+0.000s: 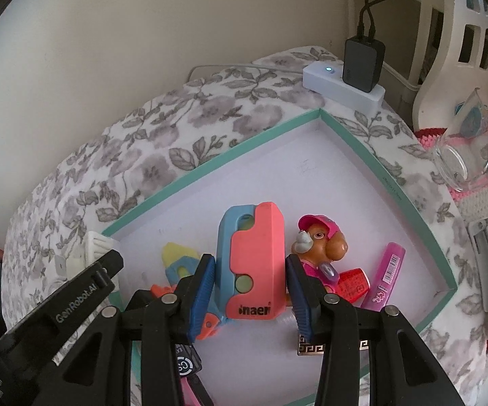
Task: Organize rigid objects
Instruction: 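Carry the blue-pink toy into the tray with the right gripper while the left carries the hair clip there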
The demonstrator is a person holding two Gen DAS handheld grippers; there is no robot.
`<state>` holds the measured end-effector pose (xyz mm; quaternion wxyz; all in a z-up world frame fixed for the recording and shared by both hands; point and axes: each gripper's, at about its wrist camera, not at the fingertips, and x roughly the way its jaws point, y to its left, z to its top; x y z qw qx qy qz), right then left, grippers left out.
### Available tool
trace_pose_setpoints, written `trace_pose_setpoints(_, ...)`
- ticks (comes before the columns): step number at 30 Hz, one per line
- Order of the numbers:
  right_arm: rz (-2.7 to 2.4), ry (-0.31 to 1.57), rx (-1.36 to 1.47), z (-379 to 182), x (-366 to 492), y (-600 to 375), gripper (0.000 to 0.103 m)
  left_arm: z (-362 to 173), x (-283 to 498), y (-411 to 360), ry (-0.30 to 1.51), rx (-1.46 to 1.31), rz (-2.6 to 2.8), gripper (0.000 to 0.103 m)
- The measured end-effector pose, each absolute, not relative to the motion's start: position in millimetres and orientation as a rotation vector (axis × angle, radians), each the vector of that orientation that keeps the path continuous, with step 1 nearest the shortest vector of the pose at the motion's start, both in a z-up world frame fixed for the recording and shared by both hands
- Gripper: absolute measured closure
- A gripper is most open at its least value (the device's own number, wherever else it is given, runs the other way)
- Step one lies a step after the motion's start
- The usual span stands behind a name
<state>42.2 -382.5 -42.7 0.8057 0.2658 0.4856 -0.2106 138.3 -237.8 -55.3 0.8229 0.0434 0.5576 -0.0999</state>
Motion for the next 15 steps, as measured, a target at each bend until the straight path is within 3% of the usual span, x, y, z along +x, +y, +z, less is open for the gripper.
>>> trace_pose_setpoints(15, -0.459, 1.054, 0.512, -40.1, 45.4, -377.4, 0.056, -52.4, 134.6, -239.6, 1.190, 0.116, -0.230, 0.050)
